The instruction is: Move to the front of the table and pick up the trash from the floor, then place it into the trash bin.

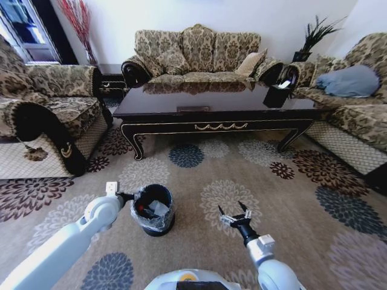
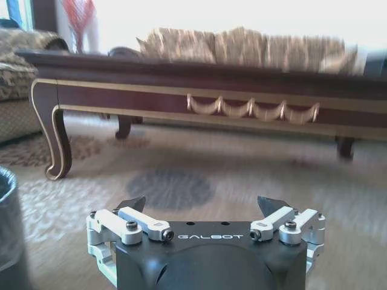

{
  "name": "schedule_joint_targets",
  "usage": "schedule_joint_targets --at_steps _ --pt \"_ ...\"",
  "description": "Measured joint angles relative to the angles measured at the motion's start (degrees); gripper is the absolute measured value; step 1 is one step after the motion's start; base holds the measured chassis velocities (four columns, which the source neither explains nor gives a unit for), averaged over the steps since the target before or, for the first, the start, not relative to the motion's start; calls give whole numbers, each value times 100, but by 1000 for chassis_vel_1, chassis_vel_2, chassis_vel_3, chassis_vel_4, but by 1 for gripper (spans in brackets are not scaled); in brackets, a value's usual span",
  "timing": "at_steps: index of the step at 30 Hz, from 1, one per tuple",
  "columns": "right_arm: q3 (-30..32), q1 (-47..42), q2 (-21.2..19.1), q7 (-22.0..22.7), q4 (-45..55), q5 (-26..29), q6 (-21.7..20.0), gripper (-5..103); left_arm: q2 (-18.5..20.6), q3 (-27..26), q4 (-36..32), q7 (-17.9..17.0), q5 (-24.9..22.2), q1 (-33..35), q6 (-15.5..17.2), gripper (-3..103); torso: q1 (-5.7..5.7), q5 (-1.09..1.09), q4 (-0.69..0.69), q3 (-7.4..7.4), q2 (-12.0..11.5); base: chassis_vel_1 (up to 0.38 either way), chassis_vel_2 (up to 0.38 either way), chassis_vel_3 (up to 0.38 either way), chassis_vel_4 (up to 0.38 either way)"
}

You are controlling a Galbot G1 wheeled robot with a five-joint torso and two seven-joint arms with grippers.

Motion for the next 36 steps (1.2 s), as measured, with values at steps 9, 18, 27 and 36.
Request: schedule_joint_targets --at_steps 9,18,27,36 --pt "724 -321 349 -475 272 -590 745 100 -460 -1562 -50 1970 2961 1821 -2046 100 0 0 2 0 0 0 0 0 0" --pt "1417 -277 552 -649 238 -419 940 100 -1275 -2559 -165 3078 4153 3115 -3859 100 0 0 0 0 0 0 0 0 0" --pt "1800 -348 887 -921 58 -257 1221 100 -2191 -2958 -396 3414 4749 4276 -4832 100 0 0 0 0 0 0 0 0 0" --pt "1723 -364 1052 -1149 -185 -301 1435 100 -2394 -2940 -531 3403 4874 4374 -5052 100 1 0 0 0 0 0 0 0 0"
